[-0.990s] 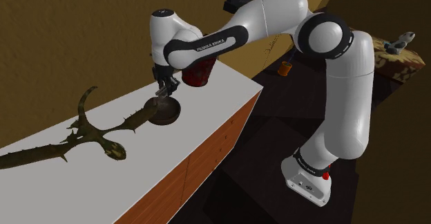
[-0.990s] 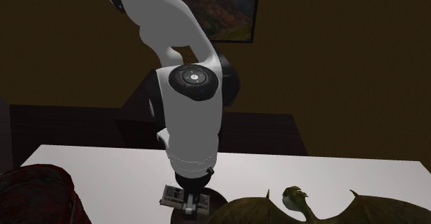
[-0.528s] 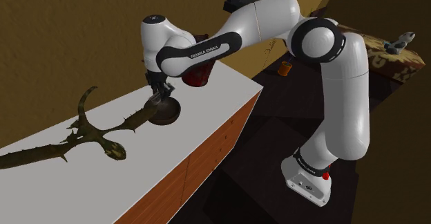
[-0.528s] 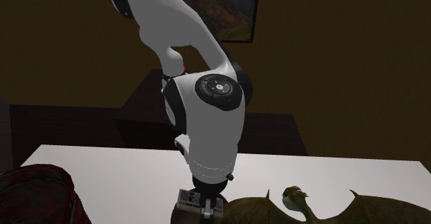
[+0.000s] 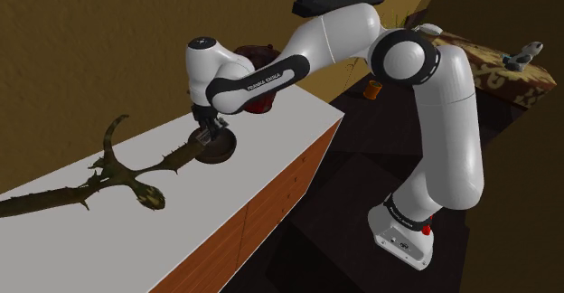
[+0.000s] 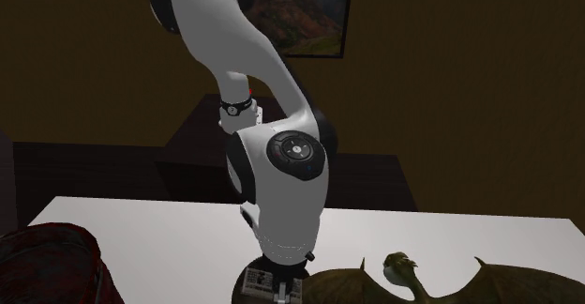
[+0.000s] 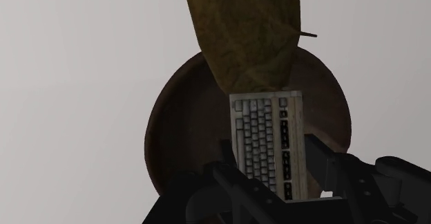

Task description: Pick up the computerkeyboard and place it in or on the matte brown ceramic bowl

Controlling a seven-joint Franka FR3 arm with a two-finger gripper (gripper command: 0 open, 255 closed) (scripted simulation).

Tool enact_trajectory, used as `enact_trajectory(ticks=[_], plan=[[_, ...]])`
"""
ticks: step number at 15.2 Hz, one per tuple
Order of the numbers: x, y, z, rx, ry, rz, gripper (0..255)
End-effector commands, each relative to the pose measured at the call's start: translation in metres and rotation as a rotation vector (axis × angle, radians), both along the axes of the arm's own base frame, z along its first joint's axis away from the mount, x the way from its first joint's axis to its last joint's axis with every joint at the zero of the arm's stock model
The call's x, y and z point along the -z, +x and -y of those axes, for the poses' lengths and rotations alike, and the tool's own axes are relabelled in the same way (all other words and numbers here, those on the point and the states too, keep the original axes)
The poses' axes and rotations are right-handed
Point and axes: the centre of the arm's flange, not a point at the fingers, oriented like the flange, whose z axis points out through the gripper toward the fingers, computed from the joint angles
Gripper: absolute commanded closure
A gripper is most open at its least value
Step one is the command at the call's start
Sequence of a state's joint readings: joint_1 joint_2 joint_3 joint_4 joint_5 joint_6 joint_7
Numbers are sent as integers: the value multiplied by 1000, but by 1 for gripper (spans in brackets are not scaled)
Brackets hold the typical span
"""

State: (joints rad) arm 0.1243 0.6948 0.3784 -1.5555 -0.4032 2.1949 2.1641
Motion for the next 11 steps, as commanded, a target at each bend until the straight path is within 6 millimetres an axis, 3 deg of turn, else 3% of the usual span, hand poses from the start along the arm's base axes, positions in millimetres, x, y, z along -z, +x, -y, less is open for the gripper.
enact_trajectory(ticks=[1,9,10,11], plan=[[12,-2,0,-1,0,-1,255],[12,-2,0,-1,0,-1,255],[12,-2,0,-1,0,-1,0],[12,-2,0,-1,0,-1,0]])
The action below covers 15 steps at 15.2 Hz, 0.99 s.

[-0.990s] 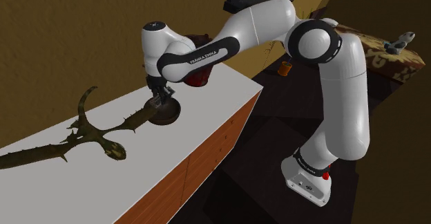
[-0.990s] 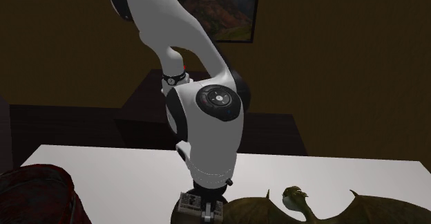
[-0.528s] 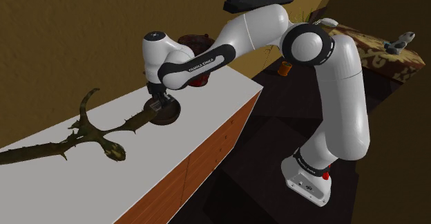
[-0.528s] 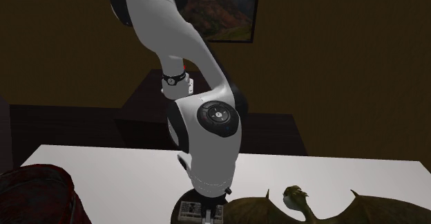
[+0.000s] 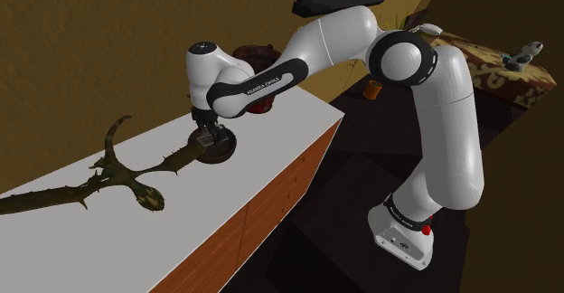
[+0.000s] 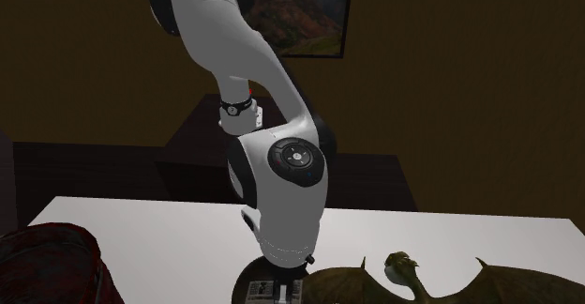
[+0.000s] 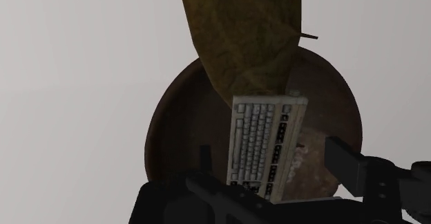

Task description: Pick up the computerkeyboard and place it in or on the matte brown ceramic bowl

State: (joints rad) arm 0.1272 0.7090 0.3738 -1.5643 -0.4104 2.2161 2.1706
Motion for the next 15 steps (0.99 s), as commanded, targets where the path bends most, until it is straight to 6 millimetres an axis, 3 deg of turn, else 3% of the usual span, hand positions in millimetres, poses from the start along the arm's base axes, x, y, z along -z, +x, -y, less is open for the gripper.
enact_trajectory(ticks=[1,4,8,15], plan=[[0,0,0,0,0,0,0],[0,0,0,0,0,0,0],[-50,-3,-3,0,0,0,0],[-50,-3,-3,0,0,0,0]])
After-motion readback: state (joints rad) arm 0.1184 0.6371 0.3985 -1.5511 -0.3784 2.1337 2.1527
